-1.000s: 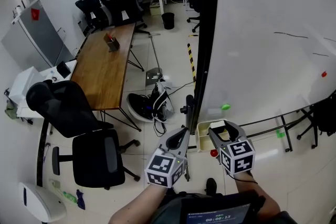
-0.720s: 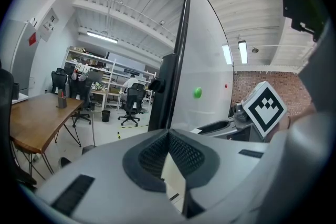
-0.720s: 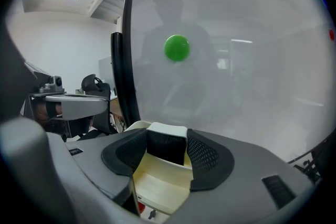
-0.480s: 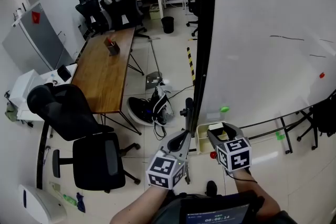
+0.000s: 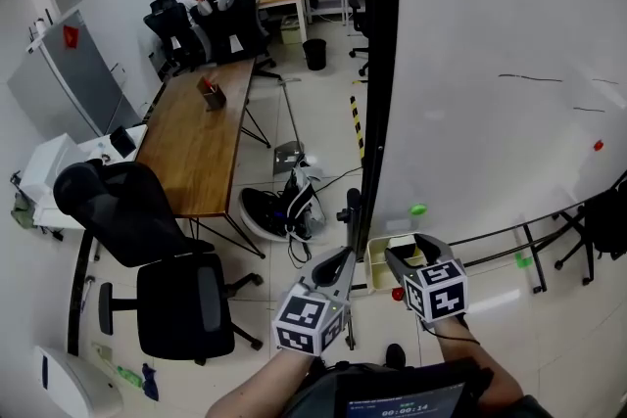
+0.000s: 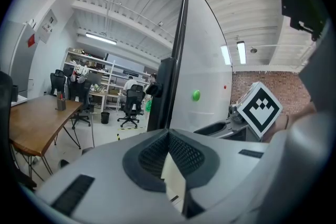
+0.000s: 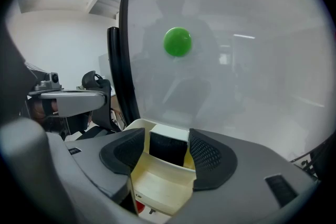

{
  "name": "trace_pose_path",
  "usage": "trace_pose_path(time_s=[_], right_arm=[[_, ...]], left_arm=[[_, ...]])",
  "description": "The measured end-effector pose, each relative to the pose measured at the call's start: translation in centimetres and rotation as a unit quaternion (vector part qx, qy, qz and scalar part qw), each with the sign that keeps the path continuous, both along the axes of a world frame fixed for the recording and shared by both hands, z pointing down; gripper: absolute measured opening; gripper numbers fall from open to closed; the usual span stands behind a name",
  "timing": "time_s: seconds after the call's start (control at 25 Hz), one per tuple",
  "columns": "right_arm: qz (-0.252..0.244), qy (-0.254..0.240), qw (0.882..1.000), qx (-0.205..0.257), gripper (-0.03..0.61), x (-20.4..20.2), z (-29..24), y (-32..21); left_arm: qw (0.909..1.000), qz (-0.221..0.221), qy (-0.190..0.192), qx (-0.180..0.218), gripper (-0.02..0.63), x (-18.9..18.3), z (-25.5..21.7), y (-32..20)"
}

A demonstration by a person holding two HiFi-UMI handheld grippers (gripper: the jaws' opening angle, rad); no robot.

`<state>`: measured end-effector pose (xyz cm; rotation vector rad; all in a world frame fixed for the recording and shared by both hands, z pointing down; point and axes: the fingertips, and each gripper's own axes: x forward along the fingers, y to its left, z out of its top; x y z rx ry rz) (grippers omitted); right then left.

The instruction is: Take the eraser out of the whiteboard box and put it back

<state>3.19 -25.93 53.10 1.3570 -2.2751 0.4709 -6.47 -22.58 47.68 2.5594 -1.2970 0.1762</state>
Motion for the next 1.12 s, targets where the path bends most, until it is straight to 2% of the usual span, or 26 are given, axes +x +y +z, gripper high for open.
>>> trace_pose_path(time_s=[0.04,0.36,0.56,0.64,0.76,0.88,1.0,1.12], right_arm=[[-0.002,0.000,1.000,0.001,0.304,-0.1,-0.1,0.1],[-0.002,-0.025,0.999,0.033,0.304,0.5,-3.3,0.4],[0.000,-0.058,0.997,0.059,0.289,1.4,-6.2,1.4],[-0.004,-0.076,0.994,0.080,0.244,1.8,-8.0,1.7],[-0.016,-0.103,0.987,0.121,0.225,2.0,-11.5,2.4],[-0.018,-0.122,0.978,0.166,0.163,2.4,-15.0,3.2],[-0.010,-0.138,0.970,0.201,0.037,3.0,-18.0,3.8],[-0.016,-0.148,0.965,0.216,0.023,3.4,-19.7,4.0]], left_arm=[[1.0000,-0.001,-0.001,0.001,0.031,-0.1,-0.1,0.0],[0.9999,-0.006,-0.002,0.011,0.031,-0.3,-1.3,0.2],[0.9997,-0.010,0.004,0.021,0.031,-0.2,-2.5,0.6],[0.9995,-0.012,0.010,0.028,0.031,-0.3,-3.3,0.7],[0.9984,-0.015,0.017,0.052,0.031,-0.6,-5.4,0.7],[0.9967,-0.011,0.029,0.076,0.031,-0.6,-7.9,1.1],[0.9948,-0.006,0.037,0.094,0.031,-0.6,-10.1,1.7],[0.9936,-0.003,0.037,0.106,0.031,-0.2,-11.7,2.0]])
